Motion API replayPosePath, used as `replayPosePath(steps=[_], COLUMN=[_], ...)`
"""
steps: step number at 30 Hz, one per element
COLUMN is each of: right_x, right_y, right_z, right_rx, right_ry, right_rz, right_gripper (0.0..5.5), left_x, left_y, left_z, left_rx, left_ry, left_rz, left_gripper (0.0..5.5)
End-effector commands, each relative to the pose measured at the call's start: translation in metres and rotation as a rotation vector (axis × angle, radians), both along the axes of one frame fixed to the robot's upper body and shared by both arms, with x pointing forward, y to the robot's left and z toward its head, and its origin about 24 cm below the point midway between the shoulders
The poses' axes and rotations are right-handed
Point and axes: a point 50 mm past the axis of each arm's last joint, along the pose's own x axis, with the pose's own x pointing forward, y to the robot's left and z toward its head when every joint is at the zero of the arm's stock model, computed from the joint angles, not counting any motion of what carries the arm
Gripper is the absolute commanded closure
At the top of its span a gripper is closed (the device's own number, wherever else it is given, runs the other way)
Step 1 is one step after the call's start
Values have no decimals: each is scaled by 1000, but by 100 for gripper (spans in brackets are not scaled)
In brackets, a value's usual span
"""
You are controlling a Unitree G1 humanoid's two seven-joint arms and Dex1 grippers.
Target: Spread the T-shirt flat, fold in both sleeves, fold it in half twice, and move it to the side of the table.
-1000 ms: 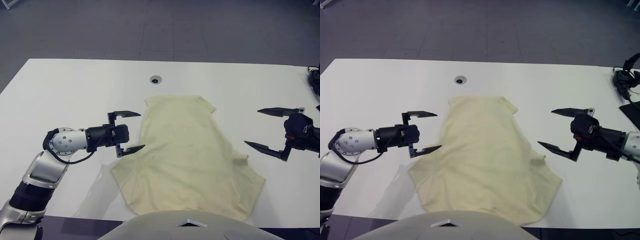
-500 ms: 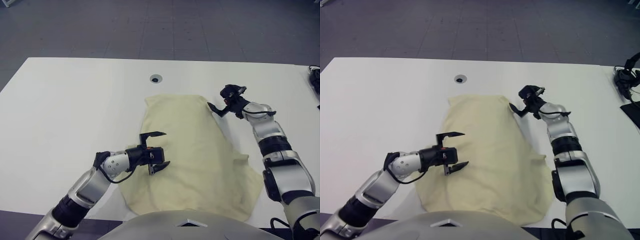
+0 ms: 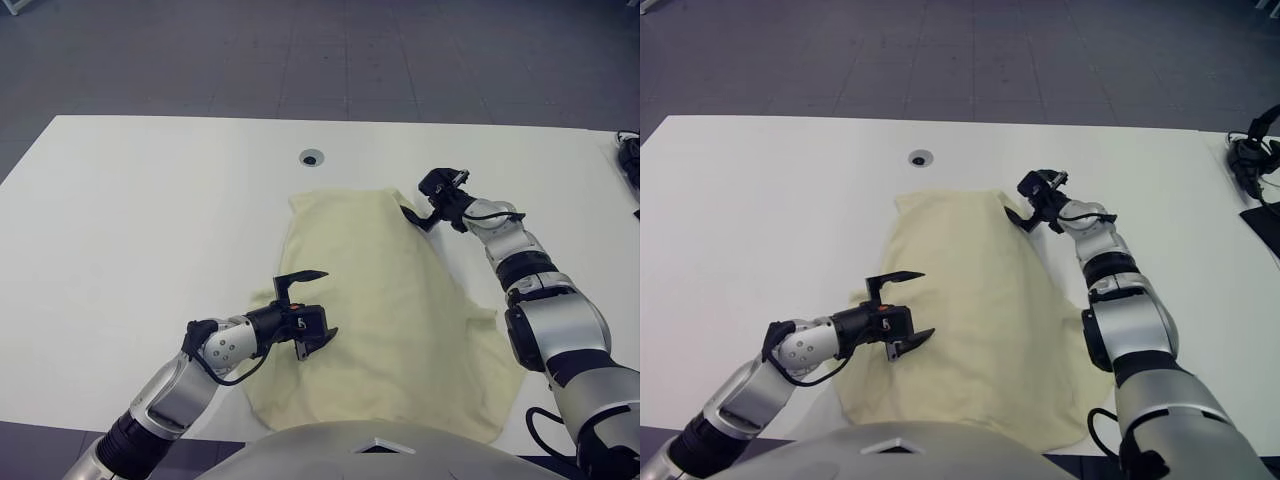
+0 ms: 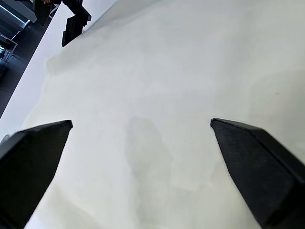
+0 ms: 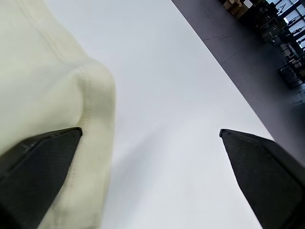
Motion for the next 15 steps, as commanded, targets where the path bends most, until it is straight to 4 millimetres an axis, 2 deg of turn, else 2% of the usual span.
replayPosePath(steps=[1, 6, 12, 15], right_x=[-12, -7, 3, 9], right_y=[-22, -36, -21, -13], right_z=[-17, -1, 25, 38], right_rx=[-218, -379, -646, -729], right_ry=[88, 2, -220, -313], right_rz=[17, 46, 292, 361], right_gripper=[13, 13, 13, 13], left_x=[-11, -23, -24, -25], left_y=[7, 8, 10, 9], left_z=[-12, -23, -29, -31], left_rx=[86, 118, 132, 134], left_ry=[70, 146, 184, 191], left_rz=[-59, -130, -152, -159], left_gripper=[10, 10, 10, 10])
